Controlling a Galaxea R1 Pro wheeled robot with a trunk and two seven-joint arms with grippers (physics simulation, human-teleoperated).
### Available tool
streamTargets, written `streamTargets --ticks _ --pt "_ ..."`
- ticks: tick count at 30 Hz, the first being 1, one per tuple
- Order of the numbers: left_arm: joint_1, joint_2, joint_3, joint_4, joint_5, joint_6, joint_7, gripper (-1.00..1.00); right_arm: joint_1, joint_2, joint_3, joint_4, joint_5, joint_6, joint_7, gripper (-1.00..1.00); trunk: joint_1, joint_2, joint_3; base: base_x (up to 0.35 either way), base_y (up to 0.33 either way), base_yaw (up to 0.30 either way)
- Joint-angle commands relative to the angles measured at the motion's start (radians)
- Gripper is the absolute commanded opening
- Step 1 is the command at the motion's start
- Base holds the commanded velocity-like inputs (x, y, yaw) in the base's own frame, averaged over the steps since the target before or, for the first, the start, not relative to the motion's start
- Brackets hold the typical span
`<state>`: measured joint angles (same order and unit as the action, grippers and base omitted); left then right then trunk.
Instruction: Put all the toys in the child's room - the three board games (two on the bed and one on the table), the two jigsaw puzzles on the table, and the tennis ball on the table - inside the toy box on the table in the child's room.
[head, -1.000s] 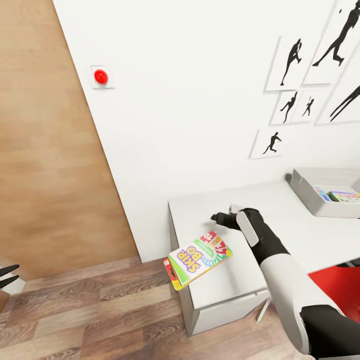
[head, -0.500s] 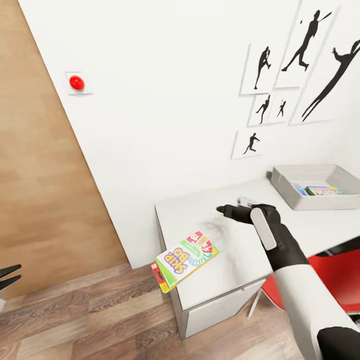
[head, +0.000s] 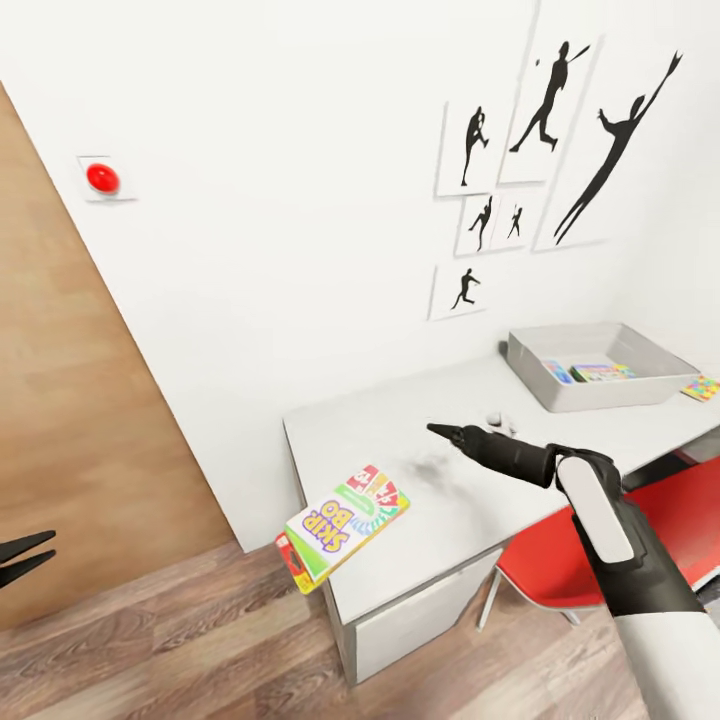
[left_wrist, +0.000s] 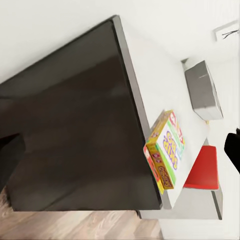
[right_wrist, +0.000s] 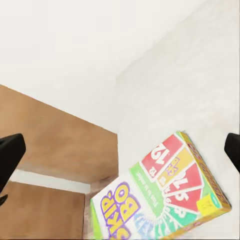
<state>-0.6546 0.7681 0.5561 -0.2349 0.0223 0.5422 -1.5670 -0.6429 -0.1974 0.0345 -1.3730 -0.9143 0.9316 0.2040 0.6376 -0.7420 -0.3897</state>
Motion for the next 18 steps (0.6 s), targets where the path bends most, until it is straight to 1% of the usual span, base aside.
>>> streamTargets --ticks 1,2,3,6,9,12,15,18 --pt "0.000 -0.003 -0.004 0.000 0.001 0.009 -0.004 1.00 0.021 -0.009 0.000 -0.012 0.001 -0.001 0.053 1.00 0.000 -0.001 0.000 0.000 0.000 -0.191" --pt "0.000 -0.006 -0.007 0.000 -0.001 0.008 -0.004 1.00 0.043 -0.016 -0.001 -0.021 -0.005 -0.005 0.097 1.00 0.000 -0.001 0.001 0.000 0.000 -0.191" --pt "0.000 -0.006 -0.007 0.000 -0.001 0.008 -0.004 1.00 0.043 -0.016 -0.001 -0.021 -0.005 -0.005 0.097 1.00 0.000 -0.001 0.003 0.000 0.000 -0.191" --pt "0.000 -0.016 -0.021 0.000 -0.004 0.006 -0.004 1.00 0.111 -0.035 -0.007 -0.039 -0.016 -0.039 0.231 1.00 0.000 -0.001 0.006 0.000 0.000 -0.191" --pt "0.000 -0.024 -0.035 0.000 -0.005 0.005 -0.004 1.00 0.171 -0.044 -0.016 -0.047 -0.020 -0.102 0.353 1.00 0.000 -0.001 0.010 0.000 0.000 -0.191" --pt "0.000 -0.031 -0.047 0.000 -0.005 0.004 -0.004 1.00 0.216 -0.050 -0.021 -0.051 -0.020 -0.170 0.454 1.00 0.000 -0.001 0.014 0.000 0.000 -0.191" --pt "0.000 -0.037 -0.054 0.000 -0.006 0.004 -0.004 1.00 0.249 -0.051 -0.022 -0.053 -0.011 -0.218 0.524 1.00 0.000 -0.001 0.018 0.000 0.000 -0.192" --pt "-0.001 -0.044 -0.058 0.000 -0.006 0.004 -0.004 1.00 0.271 -0.052 -0.021 -0.053 0.015 -0.246 0.564 1.00 0.000 -0.001 0.022 0.000 0.000 -0.192"
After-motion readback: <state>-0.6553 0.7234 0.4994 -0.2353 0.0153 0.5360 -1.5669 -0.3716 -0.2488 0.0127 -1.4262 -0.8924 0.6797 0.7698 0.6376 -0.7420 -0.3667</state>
